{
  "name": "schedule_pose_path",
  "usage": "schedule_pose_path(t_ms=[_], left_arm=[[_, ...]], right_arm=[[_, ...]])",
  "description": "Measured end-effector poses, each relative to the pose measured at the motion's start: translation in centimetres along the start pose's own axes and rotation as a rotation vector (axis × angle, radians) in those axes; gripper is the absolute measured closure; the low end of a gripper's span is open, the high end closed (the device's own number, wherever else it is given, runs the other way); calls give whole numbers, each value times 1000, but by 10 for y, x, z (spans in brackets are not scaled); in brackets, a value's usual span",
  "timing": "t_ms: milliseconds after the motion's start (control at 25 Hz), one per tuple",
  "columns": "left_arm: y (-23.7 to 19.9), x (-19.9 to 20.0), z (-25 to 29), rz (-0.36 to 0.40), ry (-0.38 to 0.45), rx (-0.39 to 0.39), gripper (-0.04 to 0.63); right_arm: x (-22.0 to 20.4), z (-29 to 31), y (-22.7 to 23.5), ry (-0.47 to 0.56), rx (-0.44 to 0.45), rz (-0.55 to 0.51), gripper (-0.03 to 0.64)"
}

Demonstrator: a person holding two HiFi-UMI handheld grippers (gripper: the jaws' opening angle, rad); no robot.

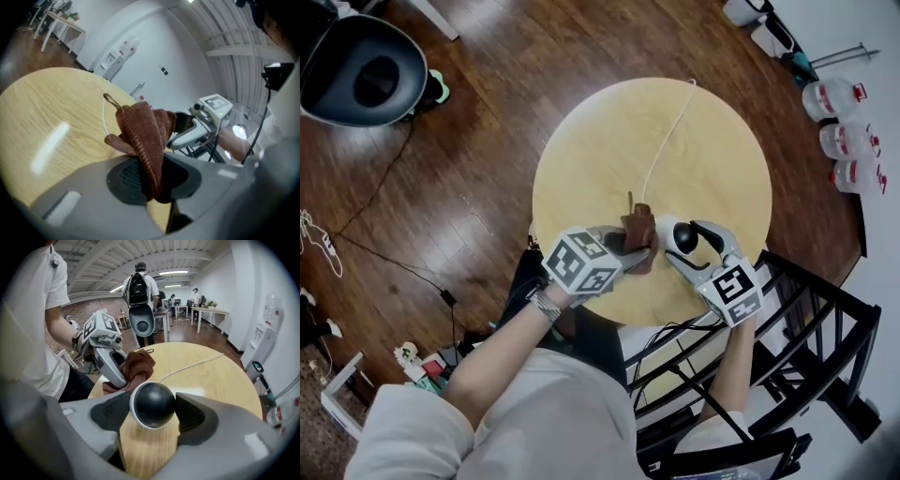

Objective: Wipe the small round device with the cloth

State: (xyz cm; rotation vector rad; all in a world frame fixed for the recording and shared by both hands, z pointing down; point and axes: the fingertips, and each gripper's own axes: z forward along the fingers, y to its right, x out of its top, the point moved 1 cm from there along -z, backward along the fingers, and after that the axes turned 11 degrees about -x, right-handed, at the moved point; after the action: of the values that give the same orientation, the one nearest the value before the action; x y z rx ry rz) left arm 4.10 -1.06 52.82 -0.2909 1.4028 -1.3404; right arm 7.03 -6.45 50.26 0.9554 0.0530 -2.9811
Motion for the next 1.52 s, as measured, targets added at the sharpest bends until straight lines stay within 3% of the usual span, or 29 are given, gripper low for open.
schedule_pose_path(t_ms=[240, 480, 760, 840, 1000, 1160, 1240, 1400, 1520], left_arm=[[2, 0, -6, 34, -63, -86, 511], [-10, 3, -17, 19, -97, -94, 511], [-19, 11, -24, 20, -122, -169, 509], [-18, 12, -21, 23, -137, -199, 511], [-10, 22, -5, 18, -135, -293, 509], [0, 42, 0, 109, -120, -380, 511], [3, 47, 2, 110, -120, -409, 511], [2, 46, 9, 76, -136, -422, 511], [-11, 36, 14, 64, -198, -353, 511]], right_arm=[[-4, -1, 4, -14, -160, 199, 311], [-4, -3, 3, -59, -320, 463, 311], [-6, -2, 0, -116, -465, 621, 311], [-5, -4, -1, -77, -455, 626, 311], [-1, -21, -3, 45, -341, 634, 310], [5, -33, 4, 128, -280, 602, 310], [7, -31, 6, 137, -256, 587, 310], [7, -19, 4, 99, -235, 536, 312], [8, -16, 4, 109, -226, 539, 327]])
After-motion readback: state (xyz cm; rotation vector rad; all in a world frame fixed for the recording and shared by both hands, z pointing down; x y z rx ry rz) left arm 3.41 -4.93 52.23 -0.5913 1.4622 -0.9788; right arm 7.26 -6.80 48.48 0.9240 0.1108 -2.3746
